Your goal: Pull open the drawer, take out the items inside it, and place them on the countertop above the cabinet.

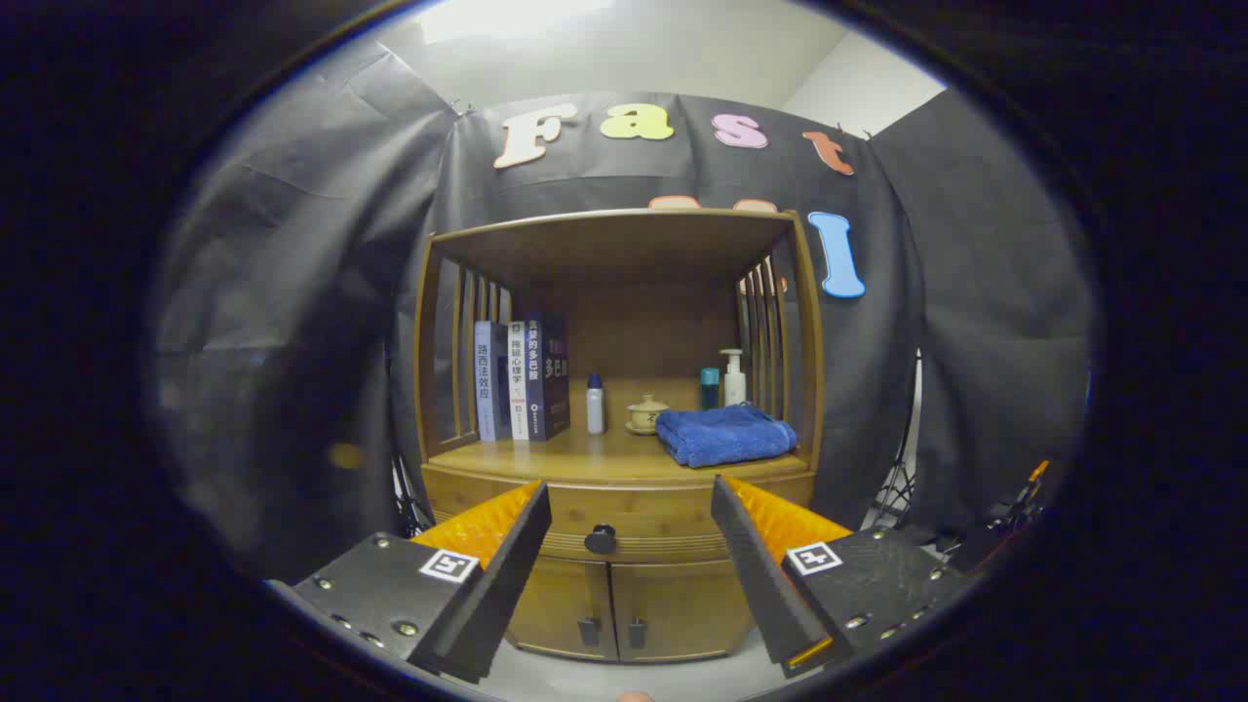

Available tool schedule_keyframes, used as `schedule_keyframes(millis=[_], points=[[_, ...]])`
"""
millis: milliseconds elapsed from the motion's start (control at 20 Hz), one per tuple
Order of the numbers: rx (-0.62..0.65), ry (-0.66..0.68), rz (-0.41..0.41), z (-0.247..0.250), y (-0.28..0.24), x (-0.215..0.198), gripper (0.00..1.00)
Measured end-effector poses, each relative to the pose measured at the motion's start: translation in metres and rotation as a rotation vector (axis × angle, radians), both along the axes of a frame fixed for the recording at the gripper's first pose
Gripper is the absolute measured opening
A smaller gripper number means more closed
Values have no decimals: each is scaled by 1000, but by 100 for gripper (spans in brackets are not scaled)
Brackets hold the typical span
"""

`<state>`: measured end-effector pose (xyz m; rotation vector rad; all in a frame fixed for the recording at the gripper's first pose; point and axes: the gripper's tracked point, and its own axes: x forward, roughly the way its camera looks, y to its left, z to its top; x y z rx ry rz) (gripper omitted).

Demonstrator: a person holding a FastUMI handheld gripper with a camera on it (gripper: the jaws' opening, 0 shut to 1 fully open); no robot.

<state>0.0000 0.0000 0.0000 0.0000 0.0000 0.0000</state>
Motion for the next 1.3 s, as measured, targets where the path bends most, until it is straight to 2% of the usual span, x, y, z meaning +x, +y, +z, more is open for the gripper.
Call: schedule_keyframes(millis=[900, 1300], points=[[-18, 11, 14, -11, 2, 10, 99], [-19, 12, 22, -13, 8, 38, 99]])
